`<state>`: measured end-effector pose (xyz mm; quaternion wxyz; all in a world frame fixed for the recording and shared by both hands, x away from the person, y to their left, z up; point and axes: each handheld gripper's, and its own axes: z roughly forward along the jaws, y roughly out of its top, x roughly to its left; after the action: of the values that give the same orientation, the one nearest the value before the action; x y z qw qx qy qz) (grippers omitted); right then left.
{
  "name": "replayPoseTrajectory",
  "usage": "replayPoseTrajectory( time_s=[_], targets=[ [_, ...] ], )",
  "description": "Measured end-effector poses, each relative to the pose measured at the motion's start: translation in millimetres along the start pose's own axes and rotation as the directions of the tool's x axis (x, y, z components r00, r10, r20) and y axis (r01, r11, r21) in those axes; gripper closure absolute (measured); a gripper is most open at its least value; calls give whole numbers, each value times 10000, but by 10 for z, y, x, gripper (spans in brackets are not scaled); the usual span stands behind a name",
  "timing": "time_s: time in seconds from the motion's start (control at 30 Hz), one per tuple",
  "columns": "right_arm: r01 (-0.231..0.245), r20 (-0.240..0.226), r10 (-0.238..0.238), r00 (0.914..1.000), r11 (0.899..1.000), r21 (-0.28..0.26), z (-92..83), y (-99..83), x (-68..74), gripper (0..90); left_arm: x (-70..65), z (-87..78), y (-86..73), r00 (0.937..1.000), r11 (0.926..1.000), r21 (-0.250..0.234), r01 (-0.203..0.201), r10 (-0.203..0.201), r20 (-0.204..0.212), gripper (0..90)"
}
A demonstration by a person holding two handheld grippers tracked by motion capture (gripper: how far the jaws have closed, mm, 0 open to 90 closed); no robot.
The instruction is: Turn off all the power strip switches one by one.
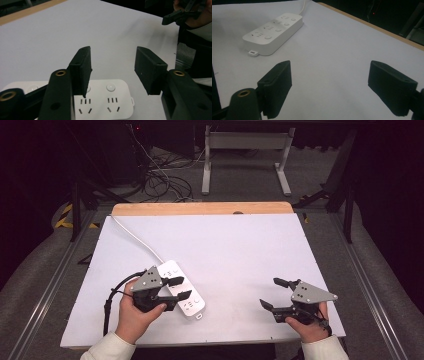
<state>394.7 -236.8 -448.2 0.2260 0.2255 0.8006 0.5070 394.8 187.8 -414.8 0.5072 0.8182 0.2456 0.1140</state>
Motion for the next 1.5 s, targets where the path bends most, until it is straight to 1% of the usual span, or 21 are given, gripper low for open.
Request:
replayPoseTrajectory(
  time_s=[0.1,0.17,0.27,0.3,0.33,0.37,0.4,0.43,0.47,0.5,0.53,0.57,0.6,0.67,0.73,0.97,1.07,1.23,1.27,1.4,1.5],
  targets=[
    [7,12,-7,10000,10000,5,6,-2,1,198,0,3,12,9999,9994,333,139,-139,22,604],
    [17,13,-17,10000,10000,-13,3,0,2,198,3,12,21,9999,9986,528,82,-85,53,681],
    [-21,9,21,10000,10000,-8,4,-3,0,198,0,37,32,9993,9967,796,125,-153,346,837],
    [-21,9,21,10000,10000,-8,4,-3,0,198,-1,47,36,9991,9960,890,100,-135,393,837],
    [-33,-13,33,10000,10000,5,8,-4,0,198,0,59,43,9989,9948,1014,46,-92,452,900],
    [-20,-24,20,10000,10000,23,9,-5,-1,199,-6,72,51,9991,9930,1175,129,-177,397,900],
    [-40,-26,40,10000,10000,15,12,-6,-1,198,0,98,65,9968,9893,1431,280,-383,695,900],
    [-44,-28,44,10000,10000,23,13,-7,-2,198,0,98,65,9968,9893,1431,280,-383,695,900],
    [-44,-28,44,10000,10000,23,13,-7,-2,198,5,118,68,9953,9881,1471,443,-564,789,900],
    [-51,-57,51,10000,10000,15,15,-8,-2,198,14,138,72,9948,9862,1570,534,-662,779,900],
    [-49,-64,49,10000,10000,13,14,-8,-2,198,27,183,74,9938,9815,1802,642,-792,776,900],
    [-49,-64,49,10000,10000,13,14,-8,-2,198,27,183,74,9938,9815,1802,642,-792,776,900],
    [-55,-73,55,10000,10000,3,12,-8,-2,198,30,208,72,9928,9791,1910,699,-870,826,900],
    [-95,-73,95,9999,10000,-12,10,-8,-2,198,33,276,66,9937,9731,2214,635,-822,766,900],
    [-61,-81,61,9999,10000,-5,10,-9,-4,198,37,296,65,9942,9724,2258,584,-771,747,900],
    [-47,-99,47,9999,10000,13,12,-11,-4,199,57,412,40,9943,9635,2623,534,-755,752,900],
    [-48,-103,48,9999,10000,20,13,-11,-5,198,55,457,27,9952,9573,2862,416,-650,730,900],
    [-45,-100,45,9999,10000,53,15,-12,-4,198,58,531,8,9966,9437,3297,282,-520,637,900],
    [-47,-94,48,9999,10000,81,17,-14,-6,199,63,546,5,9972,9387,3444,188,-426,618,900],
    [-80,-128,80,9999,10000,39,15,-16,-11,200,65,603,-15,9970,9303,3664,144,-414,661,900],
    [-158,-156,159,9998,9999,12,16,-19,-12,200,58,642,-18,9972,9237,3832,-50,-238,702,900]
  ],
)
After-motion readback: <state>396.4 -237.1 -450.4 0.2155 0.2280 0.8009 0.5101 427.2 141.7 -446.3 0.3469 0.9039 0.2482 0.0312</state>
